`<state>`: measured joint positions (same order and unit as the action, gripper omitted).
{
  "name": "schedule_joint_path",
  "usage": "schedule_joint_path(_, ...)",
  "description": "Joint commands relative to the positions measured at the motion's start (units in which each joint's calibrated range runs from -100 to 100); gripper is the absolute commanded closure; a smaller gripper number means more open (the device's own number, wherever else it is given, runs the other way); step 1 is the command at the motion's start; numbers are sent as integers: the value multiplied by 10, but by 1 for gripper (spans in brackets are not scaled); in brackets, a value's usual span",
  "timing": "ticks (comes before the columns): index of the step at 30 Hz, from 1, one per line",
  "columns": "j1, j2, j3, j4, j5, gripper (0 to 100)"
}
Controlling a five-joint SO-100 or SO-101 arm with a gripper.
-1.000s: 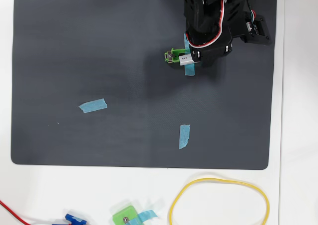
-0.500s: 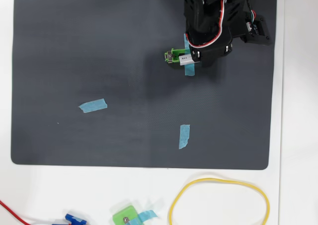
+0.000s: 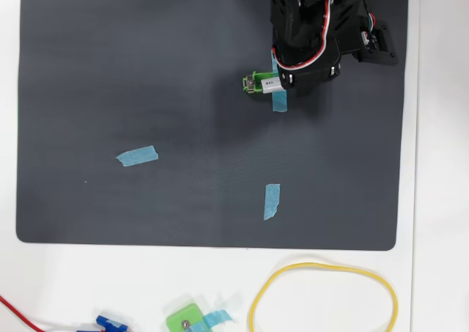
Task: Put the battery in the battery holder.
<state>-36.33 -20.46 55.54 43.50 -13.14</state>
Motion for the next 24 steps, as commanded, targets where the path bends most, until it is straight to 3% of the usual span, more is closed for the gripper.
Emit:
schedule_joint_path(1, -6, -18, -7, 3, 2, 100)
schedule_joint_path(24, -6, -18, -9, 4, 3, 98)
